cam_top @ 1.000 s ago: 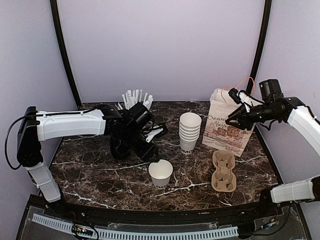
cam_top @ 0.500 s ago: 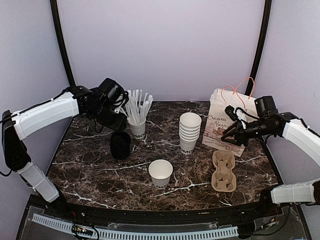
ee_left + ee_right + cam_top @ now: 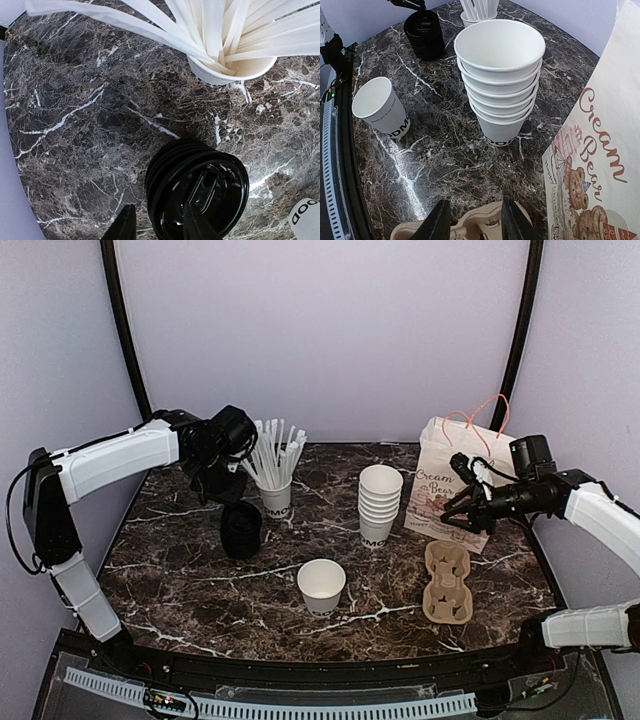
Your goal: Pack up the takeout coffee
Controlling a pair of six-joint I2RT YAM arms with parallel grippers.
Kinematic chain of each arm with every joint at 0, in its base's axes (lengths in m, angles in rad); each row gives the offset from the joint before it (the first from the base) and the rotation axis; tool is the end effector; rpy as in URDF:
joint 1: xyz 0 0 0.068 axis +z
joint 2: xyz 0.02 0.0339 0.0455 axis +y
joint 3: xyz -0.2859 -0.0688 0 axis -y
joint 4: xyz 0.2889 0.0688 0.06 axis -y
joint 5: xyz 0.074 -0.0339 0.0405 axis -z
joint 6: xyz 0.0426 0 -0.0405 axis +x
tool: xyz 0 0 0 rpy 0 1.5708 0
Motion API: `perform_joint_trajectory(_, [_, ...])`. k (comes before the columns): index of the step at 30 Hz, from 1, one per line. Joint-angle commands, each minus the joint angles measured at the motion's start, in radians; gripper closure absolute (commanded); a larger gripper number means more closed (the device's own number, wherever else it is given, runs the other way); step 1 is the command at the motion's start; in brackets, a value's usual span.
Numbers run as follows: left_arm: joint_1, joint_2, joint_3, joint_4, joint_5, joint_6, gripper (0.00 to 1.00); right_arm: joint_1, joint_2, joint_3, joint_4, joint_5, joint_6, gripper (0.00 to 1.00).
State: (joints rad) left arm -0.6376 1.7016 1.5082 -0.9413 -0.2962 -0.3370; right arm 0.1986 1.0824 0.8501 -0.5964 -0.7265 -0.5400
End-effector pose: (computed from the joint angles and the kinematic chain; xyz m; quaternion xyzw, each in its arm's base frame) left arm 0.3295 -0.2286 0.2963 0.1130 0.9595 0.0271 0.2565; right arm 0.2418 0.0775 0.2798 -0.4346 0.7659 0.2687 0.3903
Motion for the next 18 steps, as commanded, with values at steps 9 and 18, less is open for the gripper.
perform_joint_trajectory(9, [0.003, 0.030, 0.026, -0.055, -0.018, -0.020, 0.67, 0.005, -0.013, -0.015, 0.038, -0.016, -0.003, 0.63])
perform_joint_trajectory(18, [0.003, 0.049, 0.018, -0.050, -0.008, -0.014, 0.74, 0.005, -0.011, -0.017, 0.039, -0.014, -0.005, 0.63])
